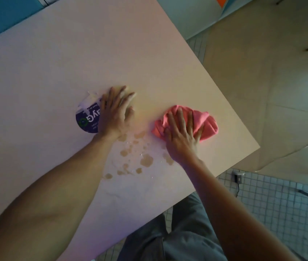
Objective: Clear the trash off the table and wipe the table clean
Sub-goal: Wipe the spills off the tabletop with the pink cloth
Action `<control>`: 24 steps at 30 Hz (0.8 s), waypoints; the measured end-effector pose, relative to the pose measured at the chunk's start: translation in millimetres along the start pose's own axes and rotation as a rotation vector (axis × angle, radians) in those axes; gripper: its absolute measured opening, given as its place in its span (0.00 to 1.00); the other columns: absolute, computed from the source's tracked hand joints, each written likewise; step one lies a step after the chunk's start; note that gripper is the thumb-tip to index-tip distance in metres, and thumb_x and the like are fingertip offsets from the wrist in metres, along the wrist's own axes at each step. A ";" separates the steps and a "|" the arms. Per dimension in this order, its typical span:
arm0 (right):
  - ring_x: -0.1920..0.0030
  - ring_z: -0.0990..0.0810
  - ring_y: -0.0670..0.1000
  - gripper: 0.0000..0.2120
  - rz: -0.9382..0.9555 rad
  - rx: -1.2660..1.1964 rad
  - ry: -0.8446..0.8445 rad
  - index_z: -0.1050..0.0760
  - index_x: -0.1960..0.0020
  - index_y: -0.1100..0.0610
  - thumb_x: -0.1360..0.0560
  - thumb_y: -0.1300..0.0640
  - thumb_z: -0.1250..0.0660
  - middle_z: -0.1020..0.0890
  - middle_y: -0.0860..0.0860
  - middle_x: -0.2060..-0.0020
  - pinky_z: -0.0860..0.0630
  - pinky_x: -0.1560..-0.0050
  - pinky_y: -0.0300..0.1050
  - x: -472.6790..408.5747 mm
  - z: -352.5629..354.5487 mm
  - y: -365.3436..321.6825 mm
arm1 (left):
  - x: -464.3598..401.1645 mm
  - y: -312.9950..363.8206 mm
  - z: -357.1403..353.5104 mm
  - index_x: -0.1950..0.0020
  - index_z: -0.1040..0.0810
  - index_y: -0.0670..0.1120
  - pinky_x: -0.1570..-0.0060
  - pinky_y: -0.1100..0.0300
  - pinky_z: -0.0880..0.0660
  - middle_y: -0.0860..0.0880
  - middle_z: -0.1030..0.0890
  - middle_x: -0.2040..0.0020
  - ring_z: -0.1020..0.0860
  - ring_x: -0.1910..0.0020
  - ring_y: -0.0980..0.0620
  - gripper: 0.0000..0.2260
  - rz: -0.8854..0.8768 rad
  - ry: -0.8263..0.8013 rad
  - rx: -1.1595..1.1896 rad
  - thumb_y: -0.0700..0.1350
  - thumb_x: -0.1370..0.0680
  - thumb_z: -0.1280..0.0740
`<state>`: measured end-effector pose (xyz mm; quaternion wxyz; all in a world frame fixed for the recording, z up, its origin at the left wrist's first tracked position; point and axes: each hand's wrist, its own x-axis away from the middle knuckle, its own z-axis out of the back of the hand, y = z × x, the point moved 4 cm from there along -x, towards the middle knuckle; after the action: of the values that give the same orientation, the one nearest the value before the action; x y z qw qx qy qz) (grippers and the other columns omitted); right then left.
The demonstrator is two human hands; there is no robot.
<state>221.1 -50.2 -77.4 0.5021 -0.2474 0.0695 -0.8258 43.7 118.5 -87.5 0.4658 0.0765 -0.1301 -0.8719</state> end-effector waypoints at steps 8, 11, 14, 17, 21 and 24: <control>0.22 0.71 0.54 0.28 -0.161 -0.009 -0.049 0.60 0.20 0.41 0.17 0.47 0.54 0.63 0.44 0.20 0.70 0.32 0.76 7.2 -4.5 -16.4 | 55.0 -31.6 15.2 0.25 0.31 0.58 0.26 0.38 0.46 0.51 0.34 0.22 0.41 0.21 0.43 0.20 0.305 0.125 -0.197 0.57 0.17 0.44; 0.22 0.69 0.57 0.29 -0.246 -0.070 -0.019 0.58 0.19 0.43 0.18 0.46 0.52 0.62 0.47 0.20 0.67 0.31 0.77 -26.7 0.4 -43.3 | 53.8 -28.2 16.2 0.26 0.30 0.57 0.26 0.38 0.46 0.52 0.33 0.22 0.40 0.22 0.44 0.20 0.286 0.154 -0.175 0.56 0.18 0.44; 0.21 0.67 0.58 0.29 -0.161 -0.062 -0.012 0.57 0.19 0.44 0.18 0.46 0.52 0.61 0.48 0.20 0.65 0.30 0.76 -40.8 -7.2 -60.4 | 53.8 -30.7 17.4 0.27 0.29 0.58 0.27 0.39 0.44 0.53 0.32 0.24 0.38 0.23 0.46 0.19 0.285 0.185 -0.185 0.56 0.17 0.44; 0.20 0.65 0.53 0.27 0.041 -0.006 0.002 0.55 0.19 0.43 0.16 0.49 0.52 0.58 0.46 0.19 0.61 0.28 0.75 -5.9 -13.9 -46.0 | 58.4 -32.6 15.5 0.26 0.29 0.59 0.26 0.39 0.45 0.53 0.32 0.23 0.40 0.22 0.46 0.19 0.295 0.177 -0.164 0.54 0.18 0.43; 0.21 0.67 0.50 0.27 0.036 0.073 -0.074 0.55 0.19 0.43 0.17 0.48 0.54 0.61 0.44 0.20 0.60 0.28 0.76 39.7 -19.9 -20.6 | 53.8 -31.4 17.6 0.27 0.29 0.58 0.25 0.40 0.47 0.53 0.32 0.23 0.39 0.22 0.44 0.19 0.296 0.183 -0.128 0.53 0.18 0.42; 0.21 0.67 0.50 0.29 -0.079 0.015 -0.057 0.56 0.20 0.40 0.19 0.47 0.55 0.59 0.44 0.20 0.69 0.30 0.71 21.8 -18.1 -33.1 | 51.7 -30.5 18.1 0.27 0.28 0.58 0.25 0.40 0.47 0.53 0.32 0.23 0.39 0.22 0.43 0.19 0.296 0.198 -0.128 0.52 0.18 0.41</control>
<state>178.0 -55.3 -73.6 0.4728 -0.2696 0.0393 -0.8380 -13.7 94.6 -80.0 0.6036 0.1121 -0.0376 -0.7885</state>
